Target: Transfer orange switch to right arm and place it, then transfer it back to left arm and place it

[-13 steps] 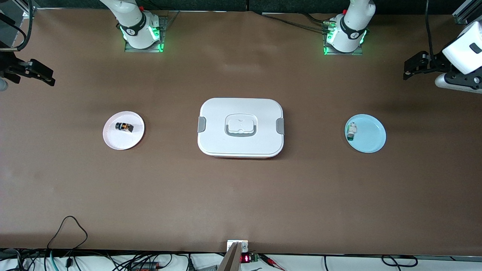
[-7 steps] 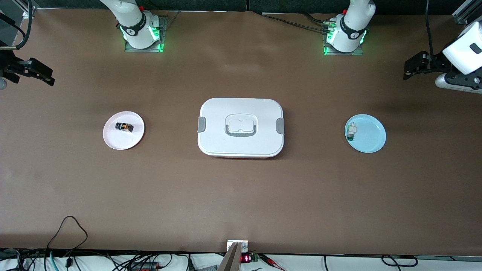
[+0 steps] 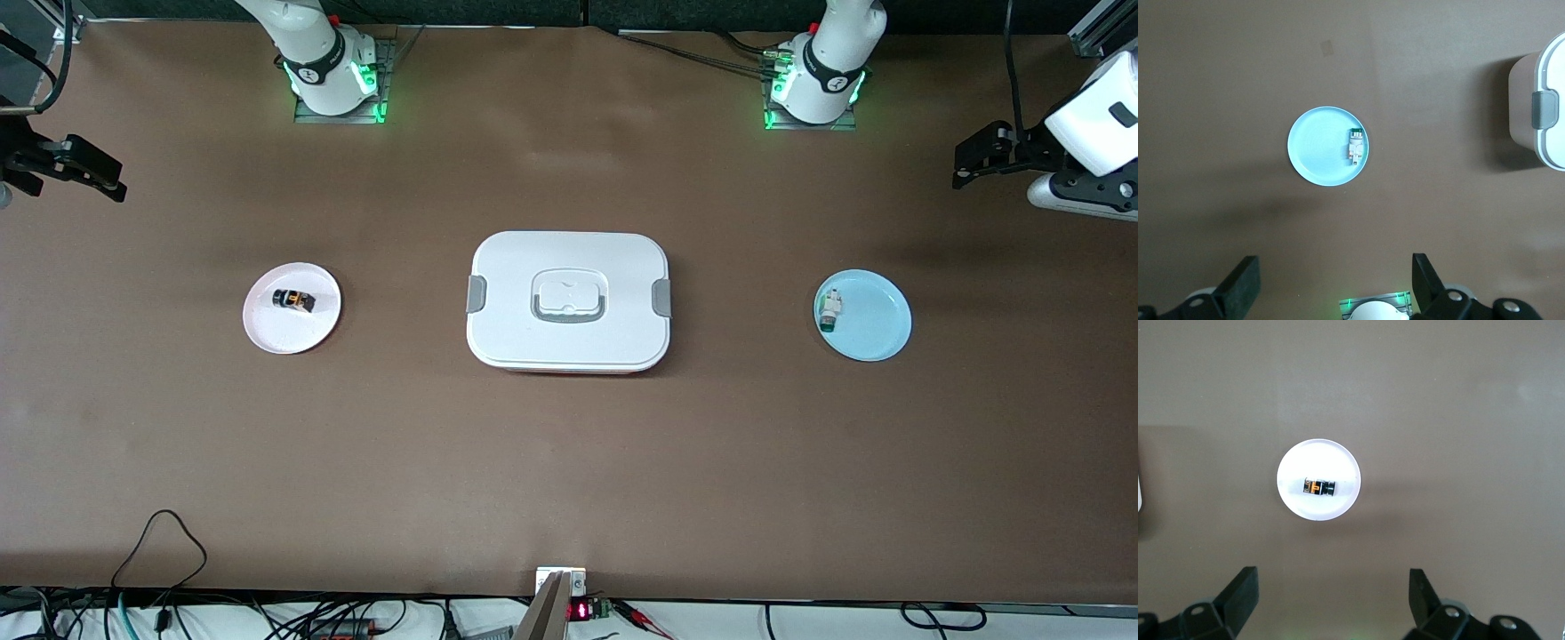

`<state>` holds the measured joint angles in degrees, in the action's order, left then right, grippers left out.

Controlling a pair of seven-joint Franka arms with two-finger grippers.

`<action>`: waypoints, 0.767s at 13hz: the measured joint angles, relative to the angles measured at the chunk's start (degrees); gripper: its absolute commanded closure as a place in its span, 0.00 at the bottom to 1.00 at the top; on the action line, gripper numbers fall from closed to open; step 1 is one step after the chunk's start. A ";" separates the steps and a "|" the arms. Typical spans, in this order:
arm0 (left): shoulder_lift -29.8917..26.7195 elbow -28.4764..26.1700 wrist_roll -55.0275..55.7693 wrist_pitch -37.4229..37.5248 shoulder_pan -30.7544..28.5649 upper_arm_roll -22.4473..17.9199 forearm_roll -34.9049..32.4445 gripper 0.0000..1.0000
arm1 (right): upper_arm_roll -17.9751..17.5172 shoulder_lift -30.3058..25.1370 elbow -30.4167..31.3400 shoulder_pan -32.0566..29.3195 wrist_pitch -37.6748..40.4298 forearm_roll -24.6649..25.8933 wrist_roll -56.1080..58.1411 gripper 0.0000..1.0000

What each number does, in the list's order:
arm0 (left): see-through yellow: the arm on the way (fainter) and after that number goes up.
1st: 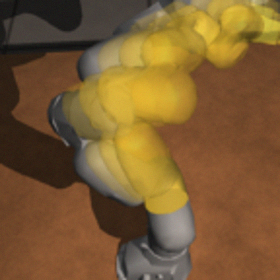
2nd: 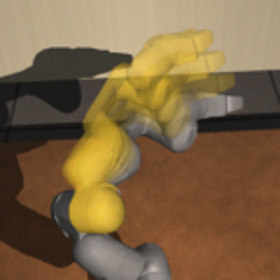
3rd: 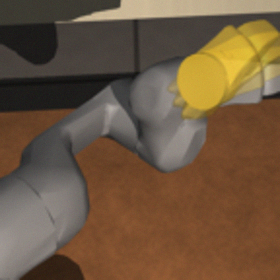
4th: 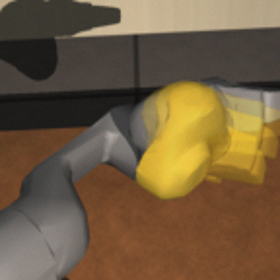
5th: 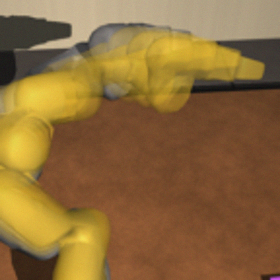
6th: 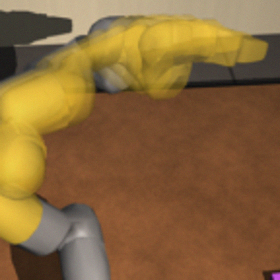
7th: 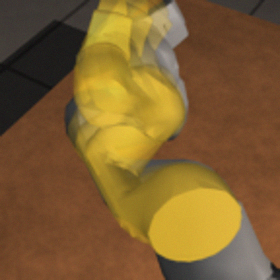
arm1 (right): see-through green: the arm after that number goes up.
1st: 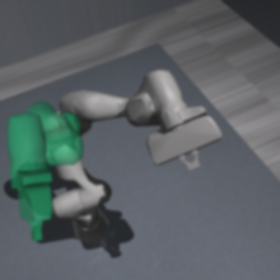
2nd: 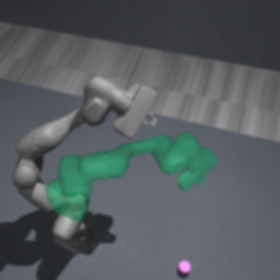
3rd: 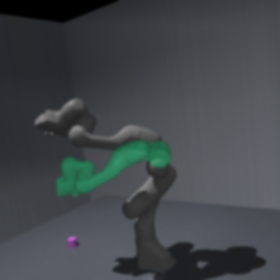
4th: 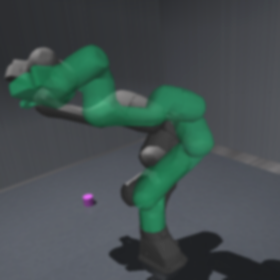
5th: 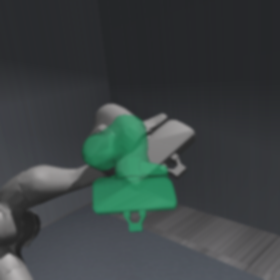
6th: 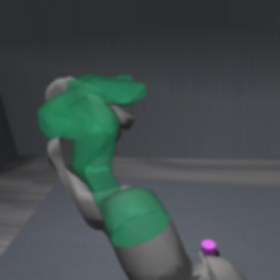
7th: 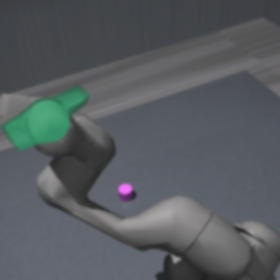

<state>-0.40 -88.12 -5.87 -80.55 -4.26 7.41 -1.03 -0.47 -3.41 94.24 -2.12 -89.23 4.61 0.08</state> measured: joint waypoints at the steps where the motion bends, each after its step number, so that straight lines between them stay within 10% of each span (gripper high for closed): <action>1: 0.00 0.00 0.00 0.00 0.00 0.00 0.00 0.00 | 0.00 0.00 0.00 0.00 0.00 0.00 0.01 0.00; 10: 0.12 0.00 0.00 0.00 -0.01 0.00 0.00 0.00 | 0.00 0.02 0.00 0.01 0.59 -0.01 0.09 0.00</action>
<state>-0.27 -88.12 -5.86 -80.55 -4.27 7.41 -1.03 -0.47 -3.38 94.23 -2.11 -88.63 4.60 0.17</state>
